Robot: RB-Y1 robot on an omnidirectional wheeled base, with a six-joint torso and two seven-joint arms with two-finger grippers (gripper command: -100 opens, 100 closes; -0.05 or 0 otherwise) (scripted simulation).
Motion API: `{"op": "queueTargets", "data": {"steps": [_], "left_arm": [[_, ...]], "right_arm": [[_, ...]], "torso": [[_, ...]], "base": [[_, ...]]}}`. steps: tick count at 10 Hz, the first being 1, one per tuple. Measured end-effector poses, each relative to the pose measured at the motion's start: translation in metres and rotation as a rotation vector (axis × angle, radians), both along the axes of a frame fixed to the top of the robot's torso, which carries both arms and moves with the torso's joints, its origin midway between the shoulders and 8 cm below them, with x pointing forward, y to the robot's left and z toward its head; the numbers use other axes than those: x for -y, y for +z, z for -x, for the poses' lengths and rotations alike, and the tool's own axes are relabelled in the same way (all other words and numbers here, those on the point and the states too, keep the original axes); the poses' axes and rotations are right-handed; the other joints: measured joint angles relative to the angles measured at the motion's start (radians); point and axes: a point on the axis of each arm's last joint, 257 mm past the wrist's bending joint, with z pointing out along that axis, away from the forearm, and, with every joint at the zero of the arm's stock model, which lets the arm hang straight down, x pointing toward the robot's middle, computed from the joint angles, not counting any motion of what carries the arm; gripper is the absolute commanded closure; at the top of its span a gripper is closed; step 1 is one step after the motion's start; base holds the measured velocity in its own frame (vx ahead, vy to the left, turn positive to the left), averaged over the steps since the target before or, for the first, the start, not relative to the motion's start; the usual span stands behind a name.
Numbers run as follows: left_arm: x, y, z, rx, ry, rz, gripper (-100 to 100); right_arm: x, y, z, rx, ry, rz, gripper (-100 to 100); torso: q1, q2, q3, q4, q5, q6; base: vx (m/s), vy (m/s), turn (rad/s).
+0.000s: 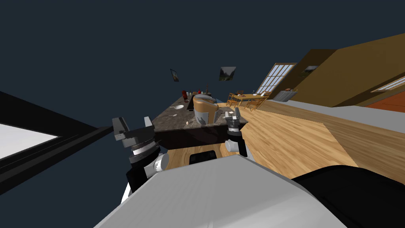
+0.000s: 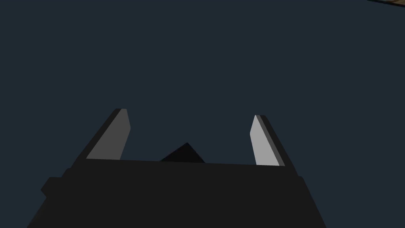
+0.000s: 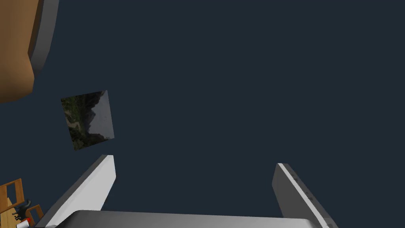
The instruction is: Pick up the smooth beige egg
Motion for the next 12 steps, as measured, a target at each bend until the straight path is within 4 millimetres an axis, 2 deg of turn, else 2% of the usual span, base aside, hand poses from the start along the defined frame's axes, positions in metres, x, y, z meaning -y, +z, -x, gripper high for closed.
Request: {"op": "queueTargets", "data": {"steps": [4, 12], "left_arm": [[0.014, -0.006, -0.021, -0.049, -0.07, -0.055, -100], [0.037, -0.034, -0.09, -0.212, -0.197, -0.064, -100]], "right_arm": [[0.0, 0.0, 0.0, 0.0, 0.0, 0.0, 0], [0.0, 0.0, 0.0, 0.0, 0.0, 0.0, 0]], "torso": [[0.0, 0.002, 0.001, 0.0, 0.0, 0.0], [-0.001, 0.003, 0.002, 0.001, 0.0, 0.0]], "base": [[-0.035, -0.011, 0.008], [-0.053, -0.012, 0.008]]}}
